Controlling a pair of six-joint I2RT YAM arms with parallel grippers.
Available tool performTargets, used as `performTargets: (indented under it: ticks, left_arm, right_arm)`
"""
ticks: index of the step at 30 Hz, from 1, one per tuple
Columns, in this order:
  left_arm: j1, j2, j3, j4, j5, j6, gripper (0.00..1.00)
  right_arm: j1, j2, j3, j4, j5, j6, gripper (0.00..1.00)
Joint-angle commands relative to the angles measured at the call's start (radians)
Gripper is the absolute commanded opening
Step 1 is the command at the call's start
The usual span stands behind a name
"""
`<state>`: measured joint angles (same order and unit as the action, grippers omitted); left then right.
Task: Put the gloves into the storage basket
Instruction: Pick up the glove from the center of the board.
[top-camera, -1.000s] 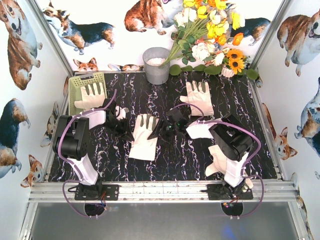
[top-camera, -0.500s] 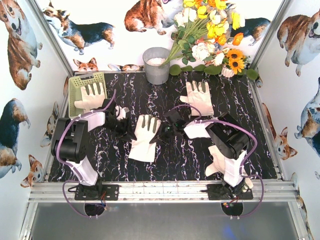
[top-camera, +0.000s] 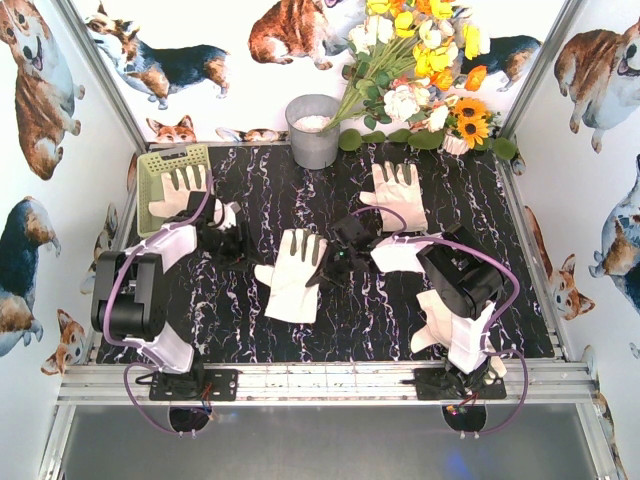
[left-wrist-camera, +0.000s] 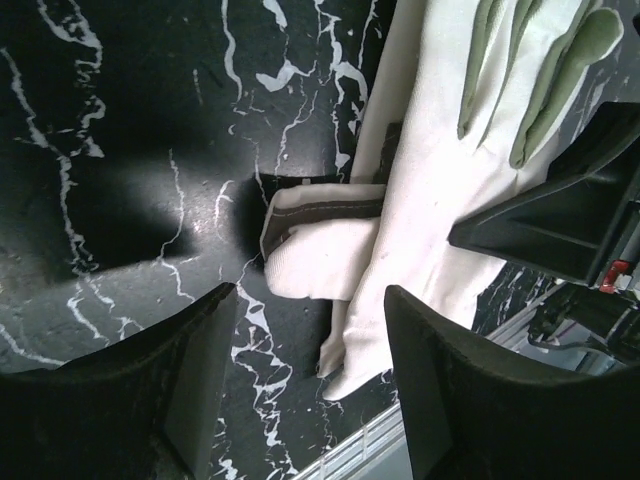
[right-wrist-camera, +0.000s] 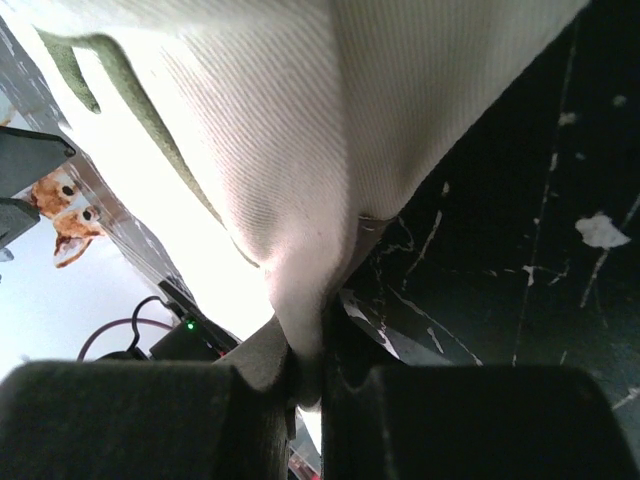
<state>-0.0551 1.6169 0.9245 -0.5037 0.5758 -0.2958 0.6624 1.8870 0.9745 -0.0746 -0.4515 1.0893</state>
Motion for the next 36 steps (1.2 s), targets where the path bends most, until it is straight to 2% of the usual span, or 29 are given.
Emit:
performTargets:
  ticks: [1, 11, 25, 36]
  left_arm:
    - [0.008, 0.027, -0.025, 0.096, 0.069, -0.034, 0.55]
    - [-0.003, 0.142, -0.073, 0.166, 0.157, 0.014, 0.52]
    - [-0.068, 0.184, -0.104, 0.243, 0.185, 0.011, 0.51]
    - [-0.100, 0.170, -0.119, 0.296, 0.216, -0.016, 0.43]
  right_arm:
    - [-0.008, -0.024, 0.025, -0.071, 0.043, -0.050, 0.00]
    - [-0.019, -0.026, 0.019, -0.061, 0.026, -0.060, 0.00]
    - [-0.032, -0.024, 0.022, -0.067, 0.010, -0.078, 0.00]
    - [-0.043, -0.029, 0.017, -0.072, 0.005, -0.088, 0.00]
